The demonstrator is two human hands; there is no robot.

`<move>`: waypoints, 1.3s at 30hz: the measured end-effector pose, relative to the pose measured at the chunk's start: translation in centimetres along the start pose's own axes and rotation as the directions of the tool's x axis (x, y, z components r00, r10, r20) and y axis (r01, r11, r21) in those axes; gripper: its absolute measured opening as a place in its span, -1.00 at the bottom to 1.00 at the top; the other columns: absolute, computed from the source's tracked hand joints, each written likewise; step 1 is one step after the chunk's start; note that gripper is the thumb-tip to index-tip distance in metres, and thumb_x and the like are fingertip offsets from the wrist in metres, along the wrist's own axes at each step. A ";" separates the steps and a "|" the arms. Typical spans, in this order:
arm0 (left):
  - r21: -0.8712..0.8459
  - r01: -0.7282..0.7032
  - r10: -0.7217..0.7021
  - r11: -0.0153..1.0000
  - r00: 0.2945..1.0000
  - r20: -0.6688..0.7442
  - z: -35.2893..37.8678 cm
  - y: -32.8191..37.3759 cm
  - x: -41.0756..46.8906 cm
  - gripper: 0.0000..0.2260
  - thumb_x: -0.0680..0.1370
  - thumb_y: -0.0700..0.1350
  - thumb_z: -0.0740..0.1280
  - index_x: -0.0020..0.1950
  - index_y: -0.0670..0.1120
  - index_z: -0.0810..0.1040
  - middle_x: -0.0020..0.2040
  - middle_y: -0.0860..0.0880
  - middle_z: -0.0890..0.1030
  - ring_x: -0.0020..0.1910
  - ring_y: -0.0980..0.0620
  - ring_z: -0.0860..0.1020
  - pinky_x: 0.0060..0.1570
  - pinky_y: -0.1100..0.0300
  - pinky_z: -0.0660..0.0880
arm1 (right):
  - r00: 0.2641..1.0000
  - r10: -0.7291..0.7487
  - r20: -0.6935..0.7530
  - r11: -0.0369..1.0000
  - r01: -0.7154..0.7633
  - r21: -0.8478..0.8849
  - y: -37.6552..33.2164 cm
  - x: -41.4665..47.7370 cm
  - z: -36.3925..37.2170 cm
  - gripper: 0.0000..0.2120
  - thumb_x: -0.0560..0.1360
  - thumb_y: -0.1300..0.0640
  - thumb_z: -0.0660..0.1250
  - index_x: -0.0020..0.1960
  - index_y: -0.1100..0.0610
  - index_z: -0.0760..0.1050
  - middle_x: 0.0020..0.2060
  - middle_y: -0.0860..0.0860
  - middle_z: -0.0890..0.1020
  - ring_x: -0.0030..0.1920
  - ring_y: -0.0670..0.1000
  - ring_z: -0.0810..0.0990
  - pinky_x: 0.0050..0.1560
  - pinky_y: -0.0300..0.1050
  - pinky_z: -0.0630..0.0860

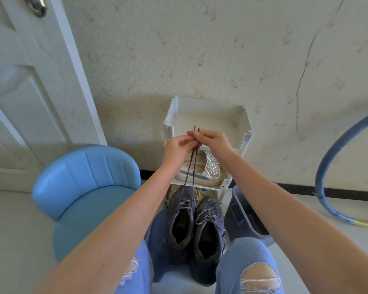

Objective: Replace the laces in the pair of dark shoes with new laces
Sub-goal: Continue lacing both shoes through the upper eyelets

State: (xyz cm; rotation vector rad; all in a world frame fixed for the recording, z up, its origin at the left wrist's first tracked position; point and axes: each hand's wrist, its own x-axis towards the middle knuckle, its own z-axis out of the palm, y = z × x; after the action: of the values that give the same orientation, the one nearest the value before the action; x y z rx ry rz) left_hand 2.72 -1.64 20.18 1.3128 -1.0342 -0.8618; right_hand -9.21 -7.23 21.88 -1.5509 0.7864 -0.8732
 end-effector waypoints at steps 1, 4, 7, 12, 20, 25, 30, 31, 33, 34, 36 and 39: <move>0.022 -0.025 0.025 0.999 1.000 0.003 0.0 0.0 0.0 -0.88 0.54 -0.19 0.35 0.01 -0.15 0.66 -0.10 -0.11 0.69 -0.10 0.08 0.65 0.04 0.29 0.53 | 1.000 0.004 0.003 1.000 -0.004 0.004 0.0 0.0 -0.2 -0.86 0.55 0.16 0.32 0.03 0.08 0.65 -0.13 0.15 0.63 -0.20 -0.19 0.59 -0.10 -0.43 0.47; 0.033 -0.057 0.057 0.998 0.998 0.013 0.2 0.0 0.0 -0.87 0.54 -0.18 0.35 0.00 -0.17 0.67 -0.13 -0.09 0.70 -0.12 0.09 0.65 0.01 0.30 0.55 | 1.000 0.016 0.014 1.000 -0.016 0.020 0.1 -0.1 -0.4 -0.83 0.55 0.15 0.32 0.10 0.10 0.63 -0.04 0.10 0.67 -0.08 -0.06 0.56 -0.06 -0.39 0.49; 0.073 -0.080 0.078 0.994 0.996 0.040 0.4 0.1 0.1 -0.84 0.56 -0.15 0.32 0.02 -0.18 0.67 -0.15 -0.07 0.69 -0.09 0.04 0.65 0.05 0.21 0.54 | 0.999 0.034 0.030 0.999 -0.035 0.036 0.1 -0.1 -0.7 -0.80 0.56 0.14 0.30 0.13 0.12 0.62 -0.03 0.05 0.67 -0.07 0.00 0.53 -0.02 -0.32 0.52; 0.180 -0.066 0.045 0.982 0.992 0.119 1.3 0.6 0.4 -0.82 0.60 -0.14 0.25 0.07 -0.05 0.64 -0.17 -0.04 0.66 -0.05 0.01 0.62 0.05 0.15 0.51 | 0.994 0.096 0.051 0.984 -0.102 0.147 0.4 -0.3 -1.7 -0.76 0.59 0.15 0.25 0.21 0.11 0.57 0.10 -0.01 0.65 0.08 -0.10 0.60 0.11 -0.21 0.52; 0.217 -0.068 0.036 0.974 0.988 0.148 1.8 0.9 0.3 -0.80 0.61 -0.10 0.25 0.14 -0.05 0.62 -0.07 -0.04 0.67 0.02 -0.01 0.62 0.14 0.07 0.52 | 0.993 0.098 0.060 0.978 -0.107 0.177 0.2 -0.9 -2.4 -0.76 0.59 0.18 0.25 0.23 0.16 0.54 0.04 0.00 0.65 -0.03 -0.15 0.65 -0.08 -0.33 0.54; 0.245 -0.027 -0.005 0.969 0.991 0.131 1.2 1.3 0.7 -0.80 0.60 -0.11 0.27 0.14 -0.12 0.62 0.01 -0.15 0.66 0.05 -0.11 0.61 0.16 -0.09 0.50 | 0.997 0.079 0.016 0.993 -0.080 0.091 -0.3 -0.6 -1.9 -0.72 0.57 0.19 0.29 0.24 0.28 0.55 0.02 0.09 0.65 -0.08 -0.10 0.65 -0.08 -0.31 0.55; 0.276 -0.013 -0.023 0.961 0.992 0.126 1.0 1.5 0.8 -0.80 0.60 -0.13 0.26 0.12 -0.17 0.62 0.00 -0.22 0.65 0.03 -0.21 0.61 0.12 -0.13 0.51 | 0.997 0.069 -0.029 0.996 -0.068 0.054 -0.5 -0.4 -1.5 -0.75 0.55 0.21 0.31 0.19 0.27 0.57 0.00 0.13 0.66 -0.15 -0.07 0.66 -0.13 -0.28 0.58; 0.273 -0.014 -0.021 0.962 0.992 0.126 1.0 1.5 0.8 -0.80 0.60 -0.13 0.27 0.12 -0.16 0.62 -0.01 -0.21 0.66 0.03 -0.20 0.61 0.12 -0.13 0.51 | 0.997 0.072 -0.027 0.996 -0.070 0.061 -0.5 -0.4 -1.5 -0.75 0.55 0.21 0.31 0.19 0.27 0.58 -0.01 0.13 0.67 -0.16 -0.07 0.67 -0.14 -0.28 0.58; 0.266 -0.017 -0.017 0.964 0.992 0.127 1.0 1.5 0.7 -0.80 0.60 -0.13 0.27 0.11 -0.16 0.62 0.00 -0.18 0.66 0.03 -0.15 0.61 0.14 -0.11 0.51 | 0.997 0.074 -0.024 0.995 -0.072 0.062 -0.5 -0.5 -1.6 -0.76 0.55 0.22 0.31 0.18 0.26 0.58 -0.03 0.13 0.67 -0.16 -0.04 0.66 -0.15 -0.25 0.60; 0.261 -0.019 -0.016 0.965 0.992 0.129 1.1 1.5 0.7 -0.81 0.60 -0.13 0.27 0.10 -0.16 0.62 -0.01 -0.18 0.66 0.03 -0.14 0.62 0.14 -0.11 0.51 | 0.997 0.076 -0.025 0.996 -0.074 0.056 -0.5 -0.5 -1.6 -0.77 0.55 0.22 0.31 0.18 0.26 0.58 -0.03 0.14 0.67 -0.15 -0.02 0.65 -0.14 -0.23 0.61; 0.264 -0.021 -0.013 0.964 0.992 0.127 1.1 1.4 0.7 -0.82 0.59 -0.13 0.27 0.07 -0.15 0.63 -0.03 -0.21 0.66 0.01 -0.18 0.62 0.12 -0.12 0.52 | 0.997 0.078 -0.026 0.996 -0.076 0.054 -0.5 -0.6 -1.6 -0.77 0.55 0.23 0.31 0.18 0.27 0.58 -0.04 0.15 0.67 -0.17 -0.01 0.65 -0.16 -0.20 0.62; 0.258 -0.008 -0.025 0.966 0.992 0.125 1.1 1.4 0.9 -0.83 0.59 -0.12 0.27 0.03 -0.13 0.64 -0.03 -0.25 0.65 0.00 -0.25 0.61 0.09 -0.16 0.53 | 0.996 0.078 -0.031 0.995 -0.076 0.059 -0.6 -0.5 -1.7 -0.76 0.55 0.23 0.32 0.18 0.29 0.58 -0.04 0.18 0.66 -0.17 0.00 0.65 -0.19 -0.23 0.60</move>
State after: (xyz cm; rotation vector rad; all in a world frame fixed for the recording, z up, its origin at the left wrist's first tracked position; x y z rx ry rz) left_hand 1.91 -2.69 21.61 1.4958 -1.2755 -0.8460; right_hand -10.90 -7.50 22.52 -1.4494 0.8331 -0.8599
